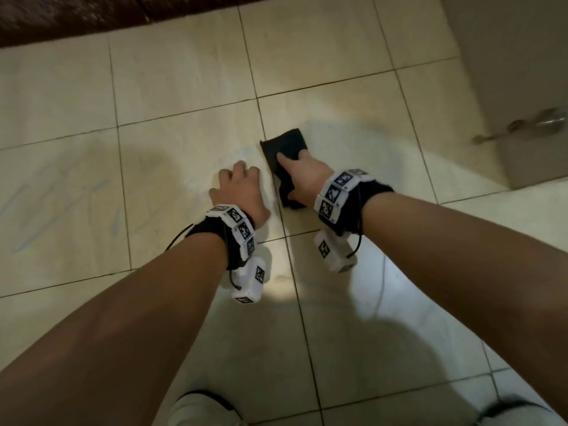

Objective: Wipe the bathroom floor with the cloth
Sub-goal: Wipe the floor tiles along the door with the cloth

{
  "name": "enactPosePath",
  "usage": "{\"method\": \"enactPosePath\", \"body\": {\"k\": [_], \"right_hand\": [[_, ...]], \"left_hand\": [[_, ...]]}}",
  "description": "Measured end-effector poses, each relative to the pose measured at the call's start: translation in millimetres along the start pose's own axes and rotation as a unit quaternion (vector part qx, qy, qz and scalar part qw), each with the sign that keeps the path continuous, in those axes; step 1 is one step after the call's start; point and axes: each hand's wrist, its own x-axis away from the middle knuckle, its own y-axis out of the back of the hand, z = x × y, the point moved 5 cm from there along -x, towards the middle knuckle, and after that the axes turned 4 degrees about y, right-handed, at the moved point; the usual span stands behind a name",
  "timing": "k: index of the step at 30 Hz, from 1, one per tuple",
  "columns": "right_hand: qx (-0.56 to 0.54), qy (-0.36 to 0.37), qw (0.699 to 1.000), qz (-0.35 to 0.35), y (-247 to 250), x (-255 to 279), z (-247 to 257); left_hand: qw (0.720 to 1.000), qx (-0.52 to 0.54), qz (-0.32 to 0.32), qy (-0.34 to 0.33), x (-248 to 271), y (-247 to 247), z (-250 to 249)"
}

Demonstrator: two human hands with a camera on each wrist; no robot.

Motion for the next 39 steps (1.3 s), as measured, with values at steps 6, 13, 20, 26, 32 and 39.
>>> {"method": "enactPosePath", "body": {"k": [6, 13, 20, 26, 32, 39], "right_hand": [[-0.014, 0.008, 1.000, 0.008, -29, 38, -8], [-0.039, 0.015, 0.999, -0.002, -48, 48, -9], [-0.007, -0.005, 0.999, -0.032, -49, 32, -5], [-0.011, -0.012, 0.998, -0.064, -20, -9, 6], [-0.023, -0.040, 0.995, -0.086, 19, -55, 2], [-0.038, -0.038, 0.993, -0.109, 52, -81, -24]], "left_hand": [[1.000, -0.004, 0.006, -0.003, 3, 0, 2], [1.000, 0.006, 0.010, -0.001, 4, 1, 2], [1.000, 0.000, -0.008, 0.001, 0, -1, 4], [1.000, -0.015, -0.012, -0.011, -2, -1, 6], [1.000, -0.011, -0.003, -0.012, -3, 0, 4], [1.000, 0.003, 0.006, 0.002, -3, 1, -2]]}}
